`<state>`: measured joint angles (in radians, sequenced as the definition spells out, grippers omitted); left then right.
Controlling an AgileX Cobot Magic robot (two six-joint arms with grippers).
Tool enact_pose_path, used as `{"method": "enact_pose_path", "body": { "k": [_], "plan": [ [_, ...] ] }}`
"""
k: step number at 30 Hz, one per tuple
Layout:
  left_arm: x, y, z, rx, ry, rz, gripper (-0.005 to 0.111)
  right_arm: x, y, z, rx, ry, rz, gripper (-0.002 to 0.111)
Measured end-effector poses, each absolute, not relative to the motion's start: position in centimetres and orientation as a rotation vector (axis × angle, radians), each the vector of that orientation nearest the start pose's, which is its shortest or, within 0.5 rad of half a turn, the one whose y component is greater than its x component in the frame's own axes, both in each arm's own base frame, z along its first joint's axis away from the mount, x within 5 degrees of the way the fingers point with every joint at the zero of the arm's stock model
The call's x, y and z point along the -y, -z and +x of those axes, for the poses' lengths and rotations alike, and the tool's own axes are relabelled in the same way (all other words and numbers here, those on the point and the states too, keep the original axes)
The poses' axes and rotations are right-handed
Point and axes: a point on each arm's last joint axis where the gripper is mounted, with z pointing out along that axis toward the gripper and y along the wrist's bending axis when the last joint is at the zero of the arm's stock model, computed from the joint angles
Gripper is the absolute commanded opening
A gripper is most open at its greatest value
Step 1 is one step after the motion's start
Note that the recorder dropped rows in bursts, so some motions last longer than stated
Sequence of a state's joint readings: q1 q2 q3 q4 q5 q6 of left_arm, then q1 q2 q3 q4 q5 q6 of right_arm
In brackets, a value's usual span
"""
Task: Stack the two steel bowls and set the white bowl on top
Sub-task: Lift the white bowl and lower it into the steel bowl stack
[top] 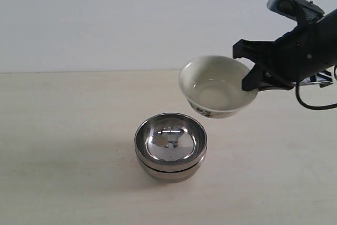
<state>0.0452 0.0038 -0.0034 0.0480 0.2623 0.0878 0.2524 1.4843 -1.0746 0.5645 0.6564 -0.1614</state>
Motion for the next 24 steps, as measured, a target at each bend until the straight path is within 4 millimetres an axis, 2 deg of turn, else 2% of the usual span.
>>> {"method": "enact_pose_path", "body": {
  "k": [6, 15, 24],
  "plan": [
    [-0.4, -19.0, 5.5, -1.747, -0.142, 0.069, 0.004, -13.0, -28.4, 28.9, -2.481, -0.681, -0.152, 0.000],
    [-0.4, -19.0, 5.5, -1.747, -0.142, 0.069, 0.004, -15.6, -28.5, 27.8, -2.470, -0.729, -0.210, 0.000],
    [-0.4, -19.0, 5.5, -1.747, -0.142, 0.069, 0.004, -18.1, -25.7, 28.3, -2.529, -0.726, -0.250, 0.000]
  ]
}}
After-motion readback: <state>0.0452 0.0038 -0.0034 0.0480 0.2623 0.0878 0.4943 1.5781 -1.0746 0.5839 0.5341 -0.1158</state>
